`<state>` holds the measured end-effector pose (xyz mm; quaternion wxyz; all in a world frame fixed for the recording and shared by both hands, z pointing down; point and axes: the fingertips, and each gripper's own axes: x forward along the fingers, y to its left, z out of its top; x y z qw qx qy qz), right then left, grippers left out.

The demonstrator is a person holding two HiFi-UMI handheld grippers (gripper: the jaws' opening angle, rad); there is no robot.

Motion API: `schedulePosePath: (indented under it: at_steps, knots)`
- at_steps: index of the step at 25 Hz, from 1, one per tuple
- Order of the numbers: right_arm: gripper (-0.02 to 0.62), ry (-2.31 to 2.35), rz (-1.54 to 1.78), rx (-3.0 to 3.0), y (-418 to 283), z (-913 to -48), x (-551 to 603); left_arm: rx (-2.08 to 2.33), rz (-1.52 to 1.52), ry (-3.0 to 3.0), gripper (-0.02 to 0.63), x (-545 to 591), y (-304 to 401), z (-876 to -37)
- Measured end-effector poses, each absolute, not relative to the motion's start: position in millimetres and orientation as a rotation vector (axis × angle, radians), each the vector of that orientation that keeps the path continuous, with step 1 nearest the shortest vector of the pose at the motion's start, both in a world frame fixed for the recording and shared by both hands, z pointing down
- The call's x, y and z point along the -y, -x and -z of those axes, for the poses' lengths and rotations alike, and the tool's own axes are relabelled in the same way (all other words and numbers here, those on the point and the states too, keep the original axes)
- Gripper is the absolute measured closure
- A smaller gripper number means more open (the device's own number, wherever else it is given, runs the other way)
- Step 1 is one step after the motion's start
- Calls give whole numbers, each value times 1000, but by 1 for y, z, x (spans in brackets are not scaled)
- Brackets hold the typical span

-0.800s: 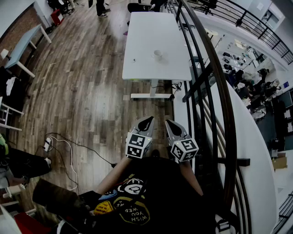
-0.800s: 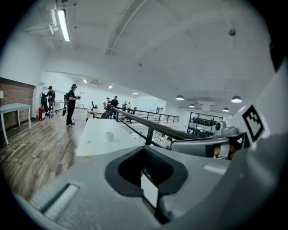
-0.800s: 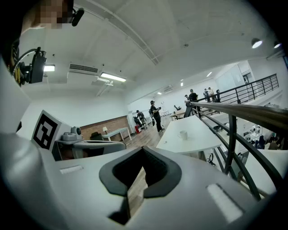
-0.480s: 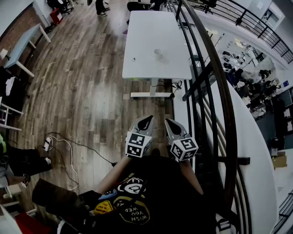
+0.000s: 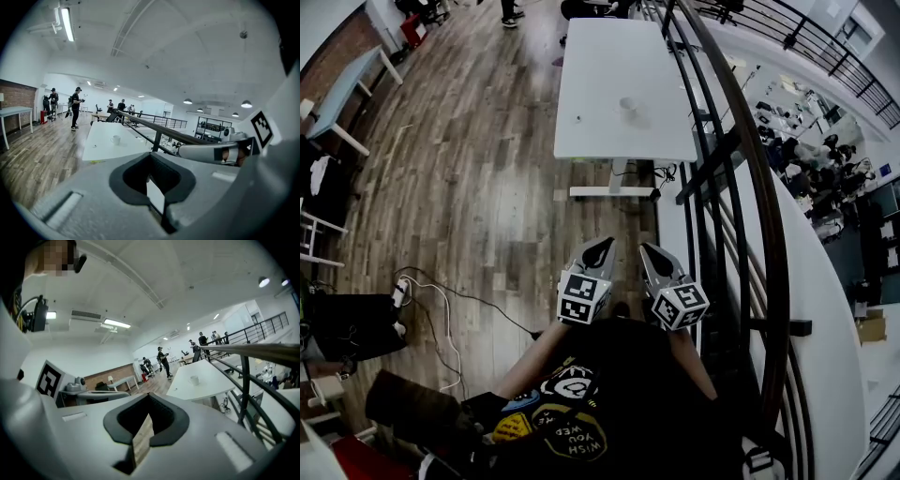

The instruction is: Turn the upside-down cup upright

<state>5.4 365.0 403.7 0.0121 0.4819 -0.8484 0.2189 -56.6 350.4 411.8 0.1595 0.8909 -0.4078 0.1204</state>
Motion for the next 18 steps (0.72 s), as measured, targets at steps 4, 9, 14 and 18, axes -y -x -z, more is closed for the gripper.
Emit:
schedulePosePath:
  at_steps: [4,9,14,18]
  knots:
    - [598,-1442,-787,2706,11,-403,-370,1168,-350,-2515,601,-355,73,-418]
    - [598,-1442,-799,2635,29,-421,-371,1160,-332,-2469,601,-359,94,-434]
    - [598,-1482,-813,2570,36,-429,-374,1008,-393,-2452,601,-368,95,-456]
    - [598,-1487,-856,2546,32,-438,-368,932,-378,-2435,601,-362,90,-457]
